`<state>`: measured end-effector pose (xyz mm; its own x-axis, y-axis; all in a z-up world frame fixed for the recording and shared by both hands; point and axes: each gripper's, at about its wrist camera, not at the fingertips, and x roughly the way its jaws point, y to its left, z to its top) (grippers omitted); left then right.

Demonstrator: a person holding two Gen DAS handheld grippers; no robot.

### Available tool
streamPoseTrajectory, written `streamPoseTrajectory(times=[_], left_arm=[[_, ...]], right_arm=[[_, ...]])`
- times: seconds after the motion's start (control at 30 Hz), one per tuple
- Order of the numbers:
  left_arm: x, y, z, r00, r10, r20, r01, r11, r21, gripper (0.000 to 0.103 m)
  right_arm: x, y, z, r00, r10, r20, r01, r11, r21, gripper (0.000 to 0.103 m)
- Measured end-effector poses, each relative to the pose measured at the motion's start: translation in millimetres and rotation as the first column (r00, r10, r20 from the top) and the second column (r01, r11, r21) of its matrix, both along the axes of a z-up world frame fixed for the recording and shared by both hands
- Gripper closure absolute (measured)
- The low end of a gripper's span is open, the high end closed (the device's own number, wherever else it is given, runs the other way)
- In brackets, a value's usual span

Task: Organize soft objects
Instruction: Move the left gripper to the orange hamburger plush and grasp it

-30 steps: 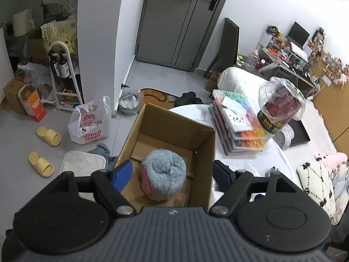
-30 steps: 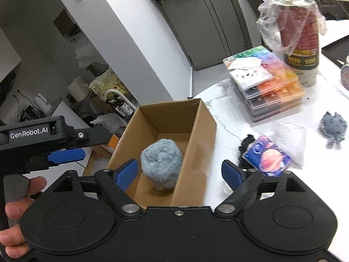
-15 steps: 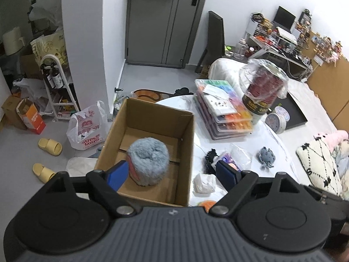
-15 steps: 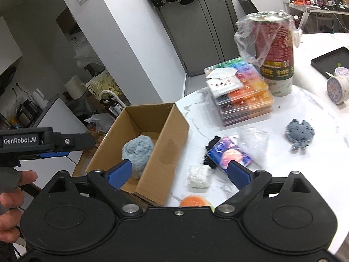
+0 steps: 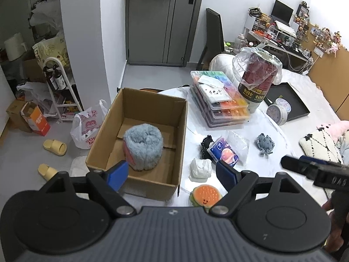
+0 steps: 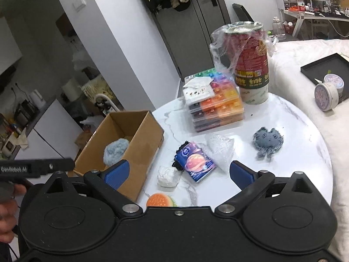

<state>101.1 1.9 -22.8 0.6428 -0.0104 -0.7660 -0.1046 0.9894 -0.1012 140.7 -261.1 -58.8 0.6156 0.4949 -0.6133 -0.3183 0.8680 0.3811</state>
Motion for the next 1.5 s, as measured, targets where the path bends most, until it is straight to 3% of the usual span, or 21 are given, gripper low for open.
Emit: streamPoseTrajectory(times=[0.47, 0.7, 0.83, 1.1, 1.5], left_arm=[[-16.3, -30.9, -19.2, 1.0, -0.024, 0.005, 0.024, 1.0, 0.009, 0.017], [-16.8, -43.9, -38.0, 1.0, 0.005, 0.001, -0.005, 1.0, -0.013, 0.019], [-16.8, -45.9, -51.5, 0.999, 0.043, -0.016, -0.043, 0.998, -0.035, 0.02], [-11.1, -56.7, -79.3, 0.997, 0.054, -0.052, -0.058, 0.996, -0.063, 0.02], [6.1, -79.0, -122.8, 0.995, 0.076, -0.061, -0.079, 0.996, -0.04, 0.023]], right_arm=[[21.6, -19.7, -24.2, 0.997, 0.059, -0.049, -0.059, 0.998, -0.015, 0.0], [31.0, -5.5, -33.3, 0.98, 0.194, -0.031, -0.197, 0.972, -0.128, 0.0], [42.9, -4.0, -42.0, 0.972, 0.23, -0.04, -0.233, 0.962, -0.142, 0.001], [65.2, -1.3, -62.9, 0.971, 0.236, -0.045, -0.24, 0.959, -0.15, 0.013], [98.1, -1.7, -90.6, 0.985, 0.161, -0.055, -0.166, 0.98, -0.106, 0.032]])
